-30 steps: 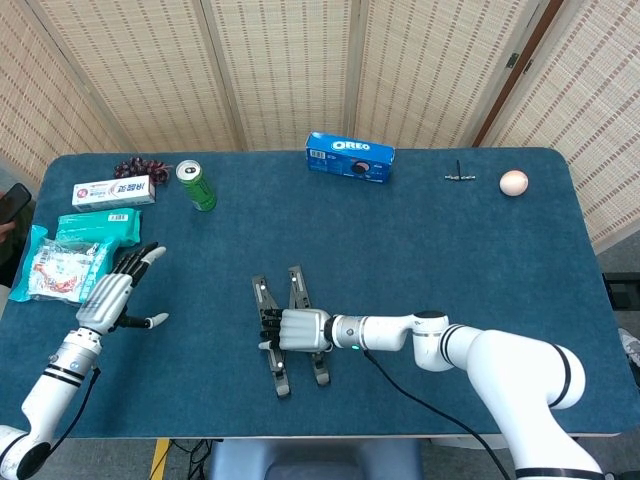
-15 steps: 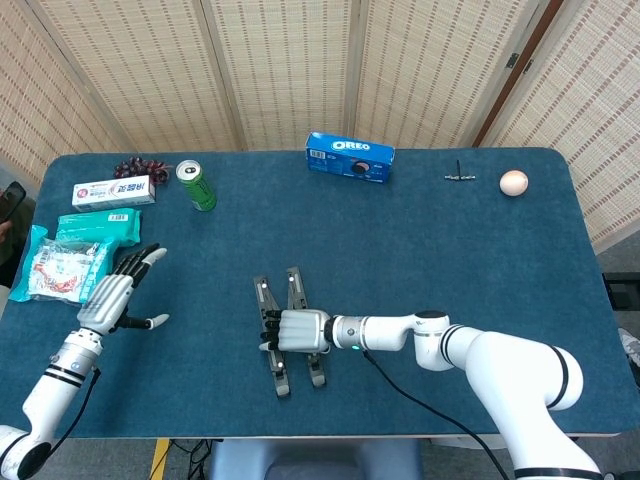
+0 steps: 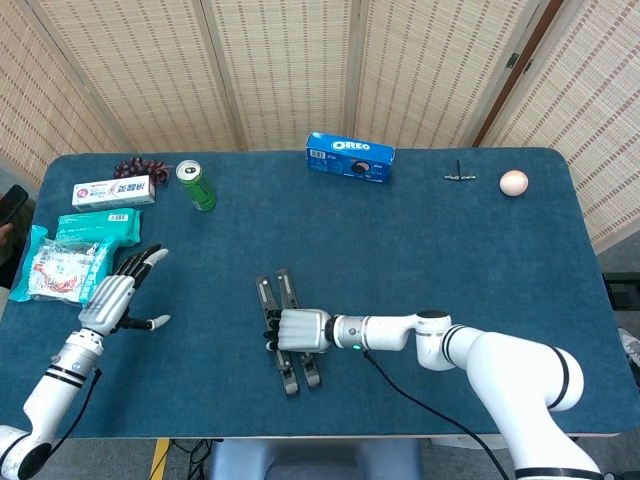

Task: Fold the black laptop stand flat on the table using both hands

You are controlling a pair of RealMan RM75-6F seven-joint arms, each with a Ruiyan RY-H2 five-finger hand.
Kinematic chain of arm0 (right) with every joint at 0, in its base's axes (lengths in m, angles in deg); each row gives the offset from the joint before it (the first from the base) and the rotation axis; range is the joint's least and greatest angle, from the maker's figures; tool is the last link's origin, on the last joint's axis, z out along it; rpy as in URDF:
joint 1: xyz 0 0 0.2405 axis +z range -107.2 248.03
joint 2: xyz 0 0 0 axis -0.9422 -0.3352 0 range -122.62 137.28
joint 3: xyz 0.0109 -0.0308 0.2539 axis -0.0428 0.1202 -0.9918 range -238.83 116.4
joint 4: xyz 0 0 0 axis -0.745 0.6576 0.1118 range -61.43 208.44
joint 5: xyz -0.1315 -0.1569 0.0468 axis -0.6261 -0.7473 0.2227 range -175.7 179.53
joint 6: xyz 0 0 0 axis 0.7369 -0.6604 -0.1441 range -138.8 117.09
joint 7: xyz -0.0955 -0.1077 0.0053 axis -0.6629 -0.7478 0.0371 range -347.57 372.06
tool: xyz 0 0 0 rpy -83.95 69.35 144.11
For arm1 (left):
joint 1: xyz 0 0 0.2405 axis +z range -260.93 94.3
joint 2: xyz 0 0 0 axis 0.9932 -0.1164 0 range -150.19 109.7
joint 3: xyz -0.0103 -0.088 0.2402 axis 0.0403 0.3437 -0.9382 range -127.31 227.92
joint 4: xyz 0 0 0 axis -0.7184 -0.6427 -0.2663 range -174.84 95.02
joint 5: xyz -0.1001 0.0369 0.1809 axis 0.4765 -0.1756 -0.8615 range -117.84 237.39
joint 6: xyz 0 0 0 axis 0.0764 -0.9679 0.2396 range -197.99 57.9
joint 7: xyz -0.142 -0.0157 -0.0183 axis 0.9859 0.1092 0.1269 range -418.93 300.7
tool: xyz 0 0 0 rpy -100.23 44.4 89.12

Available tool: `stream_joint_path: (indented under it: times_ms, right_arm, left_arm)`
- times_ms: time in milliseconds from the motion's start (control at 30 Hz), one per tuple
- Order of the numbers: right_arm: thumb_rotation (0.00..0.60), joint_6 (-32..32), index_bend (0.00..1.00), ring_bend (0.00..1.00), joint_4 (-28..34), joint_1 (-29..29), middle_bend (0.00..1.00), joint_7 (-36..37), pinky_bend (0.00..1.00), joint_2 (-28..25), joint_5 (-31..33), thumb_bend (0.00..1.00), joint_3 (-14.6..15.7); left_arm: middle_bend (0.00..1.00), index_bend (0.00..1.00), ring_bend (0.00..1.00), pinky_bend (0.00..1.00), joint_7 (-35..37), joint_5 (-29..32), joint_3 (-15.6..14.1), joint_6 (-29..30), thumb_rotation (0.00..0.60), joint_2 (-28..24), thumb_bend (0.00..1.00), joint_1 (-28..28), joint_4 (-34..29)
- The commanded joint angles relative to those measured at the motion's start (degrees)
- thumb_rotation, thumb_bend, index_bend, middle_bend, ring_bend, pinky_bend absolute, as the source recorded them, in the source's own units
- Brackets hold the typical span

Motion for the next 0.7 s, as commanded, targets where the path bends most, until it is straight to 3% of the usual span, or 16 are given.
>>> stream_joint_path:
  times_ms: [33,700]
  right_arm:
    - [0.600,0.31,0.30,0.24,-0.19,-0.16,0.56,-0.05,0.16,0.12,-0.07,0.17,-0.01]
    - [0.600,4.38,0.40,0.40,-3.28,-1.95,0.73,0.88,0.25,1.68,-0.63,0.21,-0.20]
  left_arm:
    - [0.01,0.00,0.00,0.03,0.03,0.03,0.00,-0.01,0.600,-0.02,0.15,0.00,-0.06]
    - [0.01,0.00,0.00,0.03,0.39,-0.10,-0.08,-0.16,0.600,0.40,0.15,-0.13,0.60]
